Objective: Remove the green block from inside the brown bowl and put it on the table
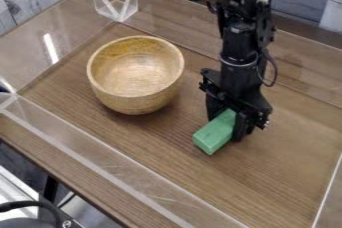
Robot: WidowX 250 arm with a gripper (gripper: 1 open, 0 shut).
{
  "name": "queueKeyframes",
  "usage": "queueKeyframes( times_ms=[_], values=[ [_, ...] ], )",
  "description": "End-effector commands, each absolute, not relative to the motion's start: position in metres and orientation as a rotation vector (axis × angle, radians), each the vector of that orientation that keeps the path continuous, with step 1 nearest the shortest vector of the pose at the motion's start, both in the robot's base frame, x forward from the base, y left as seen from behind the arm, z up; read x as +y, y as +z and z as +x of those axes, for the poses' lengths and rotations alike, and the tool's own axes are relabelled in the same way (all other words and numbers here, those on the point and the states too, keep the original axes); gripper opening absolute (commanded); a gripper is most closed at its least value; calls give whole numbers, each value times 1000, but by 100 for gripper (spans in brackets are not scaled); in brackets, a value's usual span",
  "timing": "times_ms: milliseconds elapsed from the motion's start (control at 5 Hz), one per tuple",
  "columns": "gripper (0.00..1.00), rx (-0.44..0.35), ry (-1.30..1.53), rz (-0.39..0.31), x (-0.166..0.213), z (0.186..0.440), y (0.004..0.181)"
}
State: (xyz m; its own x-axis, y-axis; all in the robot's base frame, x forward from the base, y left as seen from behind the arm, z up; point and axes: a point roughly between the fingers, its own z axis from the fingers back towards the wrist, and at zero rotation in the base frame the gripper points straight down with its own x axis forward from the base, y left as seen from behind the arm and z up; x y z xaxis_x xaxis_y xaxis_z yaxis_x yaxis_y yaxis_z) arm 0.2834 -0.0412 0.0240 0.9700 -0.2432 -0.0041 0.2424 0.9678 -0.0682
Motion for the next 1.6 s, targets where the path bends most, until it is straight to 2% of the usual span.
queueKeyframes(
  times_ms=[0, 600, 800, 1000, 1200, 1400],
  values=[
    [0, -27, -234, -70, -35, 291, 35],
    [0, -35, -220, -84, -27, 292, 41],
    [100, -46, -211, -95, -26, 291, 52],
    [100, -90, -199, -107, -23, 292, 76],
    [100, -194, -172, -107, -13, 293, 119],
    [100, -217, -121, -81, 6, 299, 144]
  ],
)
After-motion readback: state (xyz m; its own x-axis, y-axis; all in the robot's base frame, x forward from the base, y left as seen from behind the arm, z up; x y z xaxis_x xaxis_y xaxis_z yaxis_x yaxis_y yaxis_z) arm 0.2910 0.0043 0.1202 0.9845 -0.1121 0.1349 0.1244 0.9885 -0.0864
